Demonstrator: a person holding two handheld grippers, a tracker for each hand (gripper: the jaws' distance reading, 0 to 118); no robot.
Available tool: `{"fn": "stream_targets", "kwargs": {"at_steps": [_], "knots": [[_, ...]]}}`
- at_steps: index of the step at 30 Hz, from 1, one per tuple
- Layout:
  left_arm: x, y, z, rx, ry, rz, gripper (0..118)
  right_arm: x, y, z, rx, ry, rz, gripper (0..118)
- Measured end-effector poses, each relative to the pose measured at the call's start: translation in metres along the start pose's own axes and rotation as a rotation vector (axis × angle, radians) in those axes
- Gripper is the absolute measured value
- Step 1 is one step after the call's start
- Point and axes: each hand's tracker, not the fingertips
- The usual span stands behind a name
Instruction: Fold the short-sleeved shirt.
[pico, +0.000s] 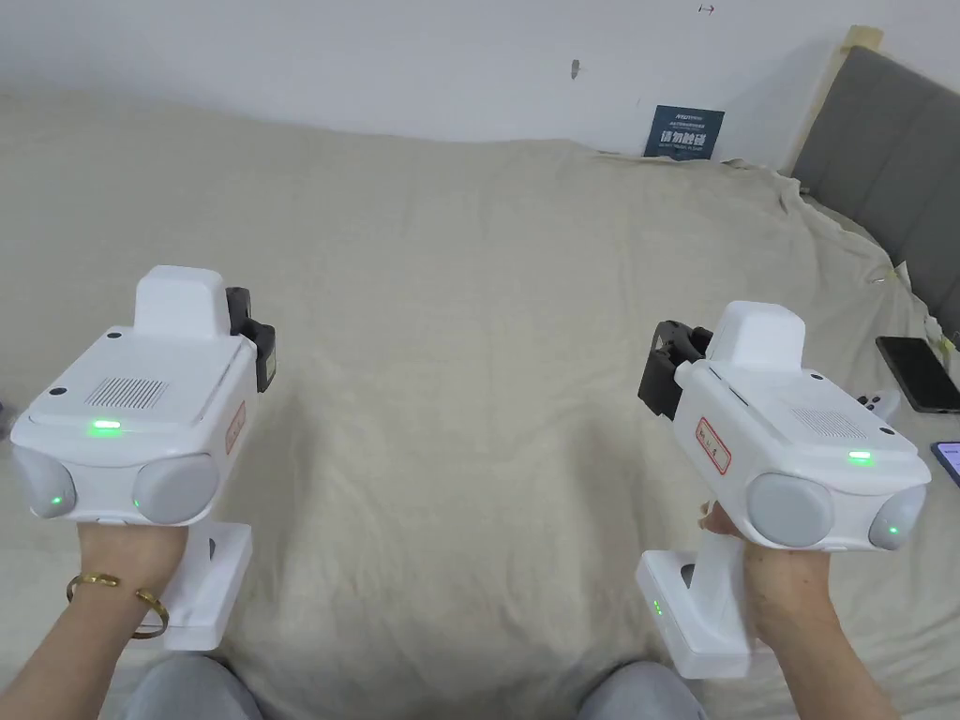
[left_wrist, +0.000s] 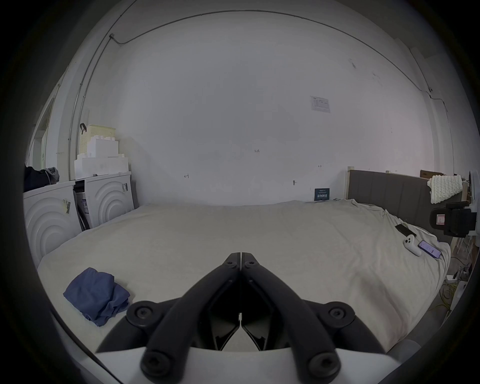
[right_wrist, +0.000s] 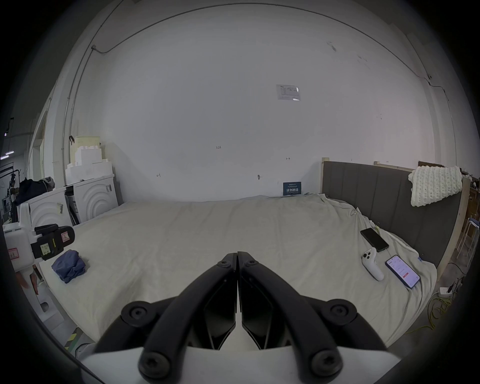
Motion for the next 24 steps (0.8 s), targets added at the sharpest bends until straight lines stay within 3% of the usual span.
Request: {"fn": "stream_targets", "kwargs": {"at_steps": [24], "knots": [[0.0062,0.0018,-0.0003,-0.003,-0.004,-0.008,0,-0.0006,-0.0045,0.0008,-0.009,0.005,0.017,0]]}}
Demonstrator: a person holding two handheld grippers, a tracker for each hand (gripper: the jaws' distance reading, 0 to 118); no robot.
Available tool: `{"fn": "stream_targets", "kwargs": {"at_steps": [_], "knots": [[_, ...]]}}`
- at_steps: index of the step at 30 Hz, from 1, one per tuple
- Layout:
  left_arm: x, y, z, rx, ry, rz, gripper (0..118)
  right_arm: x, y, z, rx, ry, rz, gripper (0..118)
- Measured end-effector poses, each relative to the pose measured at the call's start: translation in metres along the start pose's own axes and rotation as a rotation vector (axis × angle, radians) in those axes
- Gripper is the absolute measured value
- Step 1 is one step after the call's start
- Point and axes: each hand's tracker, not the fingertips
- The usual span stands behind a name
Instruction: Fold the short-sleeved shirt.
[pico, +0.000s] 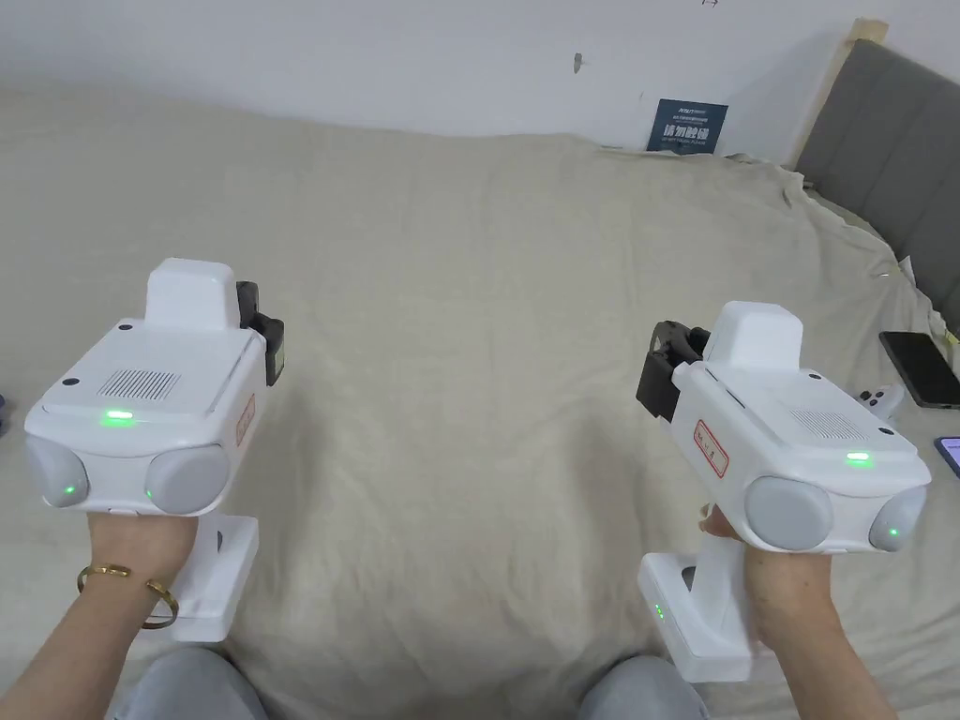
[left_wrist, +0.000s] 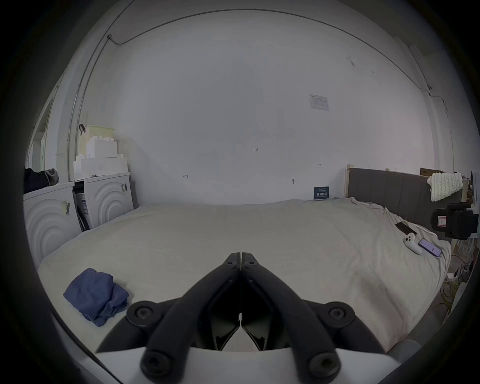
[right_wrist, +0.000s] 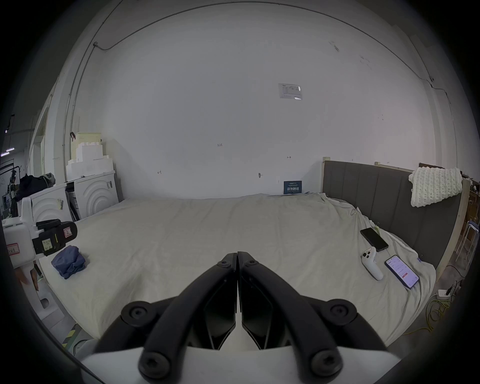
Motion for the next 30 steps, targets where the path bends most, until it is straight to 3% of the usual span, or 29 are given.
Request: {"fn": "stream_targets", "kwargs": {"at_steps": [30], "knots": [[0.0103,0.0049,0.0032,0.009,-0.017,-0.021,0,-0.0045,0.0056,0.0073,0.004,0.003,0.006,0]]}}
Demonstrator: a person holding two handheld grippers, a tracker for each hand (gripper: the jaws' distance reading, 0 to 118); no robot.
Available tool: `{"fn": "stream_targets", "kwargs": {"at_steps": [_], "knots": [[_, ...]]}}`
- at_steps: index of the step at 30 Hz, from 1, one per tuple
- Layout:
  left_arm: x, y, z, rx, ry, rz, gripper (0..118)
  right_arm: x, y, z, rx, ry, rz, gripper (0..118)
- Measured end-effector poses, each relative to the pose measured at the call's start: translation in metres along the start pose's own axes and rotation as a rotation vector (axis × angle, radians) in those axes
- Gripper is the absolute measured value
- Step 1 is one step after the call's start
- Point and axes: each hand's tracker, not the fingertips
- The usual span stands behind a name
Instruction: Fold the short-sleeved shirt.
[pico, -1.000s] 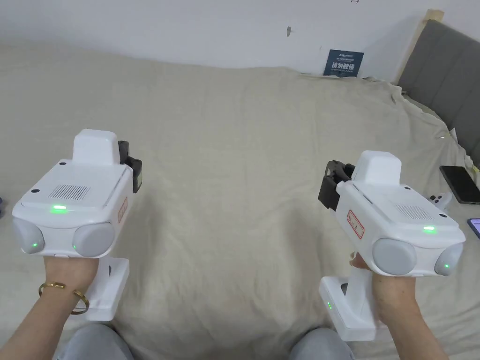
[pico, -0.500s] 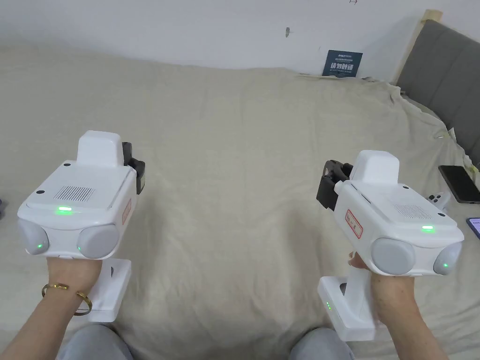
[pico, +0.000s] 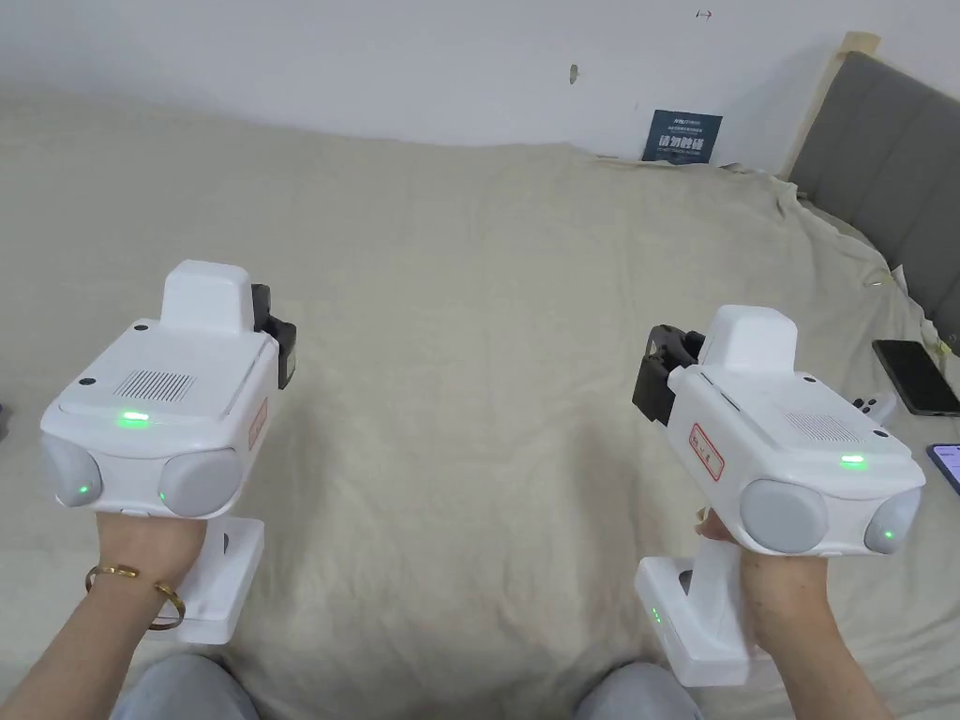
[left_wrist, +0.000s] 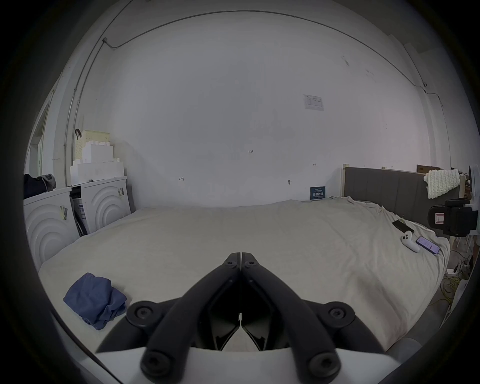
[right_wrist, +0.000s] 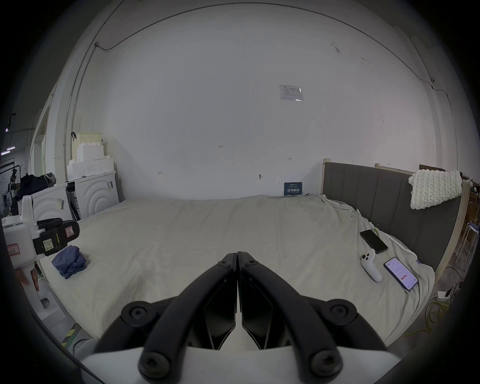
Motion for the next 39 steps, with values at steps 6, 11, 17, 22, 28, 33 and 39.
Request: {"fn": "stream_targets", "kwargs": {"at_steps": [6,11,17,22,28,33,39], "knots": [[0.0025,0.0007,0.0009,0.003,-0.007,-0.008,0,-0.0003,0.0004,0.0017,0.0,-0.001,0.001,0],[0.0032,0.0019,0.0014,0.008,-0.008,-0.009,0,0.001,0.0001,0.0009,0.004,0.003,-0.001,0],[0.0038,0.0026,0.0008,0.01,-0.008,-0.009,0,0.001,0.0002,-0.0002,0.004,0.012,0.003,0],[0.0054,0.0025,0.001,0.01,-0.012,-0.019,0,0.0008,0.0007,0.0001,0.005,0.014,0.003,0],[0.0055,0.003,0.0009,0.01,-0.012,-0.017,0,0.0016,0.0013,0.0004,0.008,0.012,0.003,0],[0.0051,0.0024,0.0008,0.007,-0.012,-0.02,0,0.0005,0.002,0.0019,0.008,0.01,0.001,0],[0.0057,0.0031,0.0012,0.01,-0.014,-0.017,0,-0.0001,0.0031,0.0028,0.01,0.008,0.001,0]]}}
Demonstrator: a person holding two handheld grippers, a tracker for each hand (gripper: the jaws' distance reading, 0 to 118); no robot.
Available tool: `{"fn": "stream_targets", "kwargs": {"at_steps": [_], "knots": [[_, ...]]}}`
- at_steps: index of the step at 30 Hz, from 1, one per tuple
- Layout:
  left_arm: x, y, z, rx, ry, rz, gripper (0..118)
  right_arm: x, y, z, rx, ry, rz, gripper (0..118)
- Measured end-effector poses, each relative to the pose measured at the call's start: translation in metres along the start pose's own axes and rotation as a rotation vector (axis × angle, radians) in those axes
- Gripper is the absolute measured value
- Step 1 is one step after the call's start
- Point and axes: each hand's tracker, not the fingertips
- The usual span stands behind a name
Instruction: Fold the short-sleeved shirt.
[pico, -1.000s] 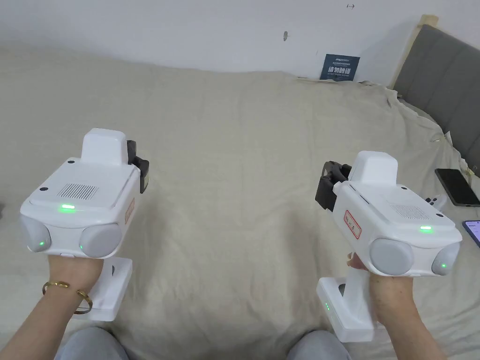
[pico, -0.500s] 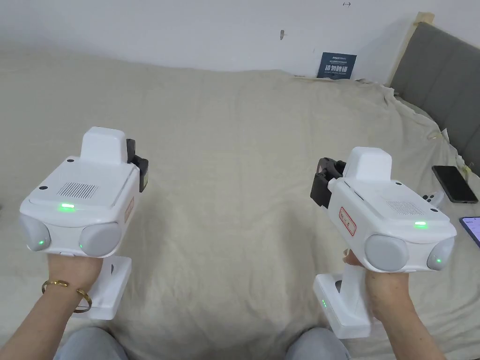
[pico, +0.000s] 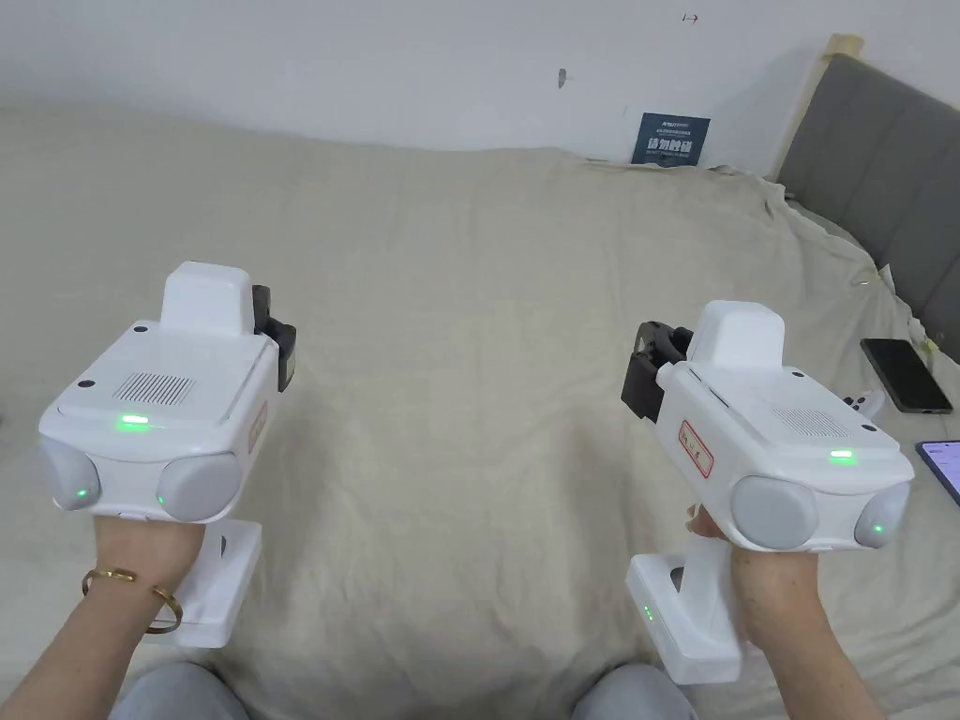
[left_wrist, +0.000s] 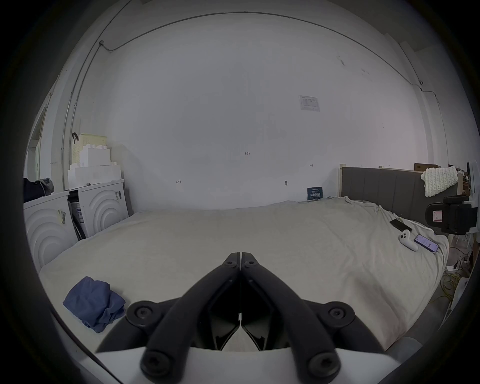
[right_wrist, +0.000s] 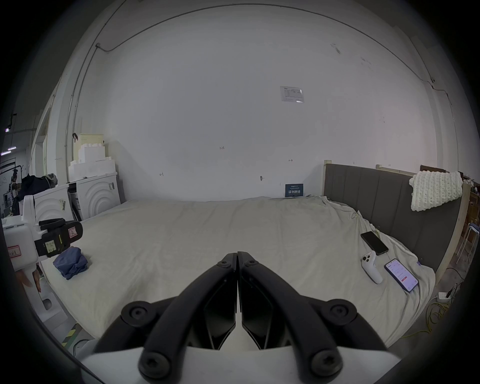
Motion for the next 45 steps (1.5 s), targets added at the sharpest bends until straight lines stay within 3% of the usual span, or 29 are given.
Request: {"fn": "stream_targets", "kwargs": {"at_steps": [34,40,41,42,44,45], "knots": [[0.0056,0.0031,0.0007,0.004,-0.018,-0.016,0,0.0,0.0004,0.0001,0.002,0.013,0.005,0],[0.0029,0.0044,0.0022,0.006,-0.032,0.036,3,-0.0022,0.001,-0.0013,-0.023,0.005,-0.013,1],[0.0027,0.0044,0.003,0.003,-0.028,0.05,9,-0.0019,0.0019,-0.0026,-0.051,0.011,-0.03,6],[0.0022,0.005,0.0026,-0.007,-0.019,0.061,29,-0.0015,0.0027,-0.003,-0.071,0.02,-0.062,32],[-0.0003,0.0067,0.0003,-0.049,-0.024,0.09,85,-0.0008,0.0055,-0.0047,-0.136,0.047,-0.093,99],[-0.0004,0.0071,-0.0007,-0.082,-0.045,0.113,114,-0.0014,0.0067,-0.0065,-0.161,0.048,-0.11,118]]}}
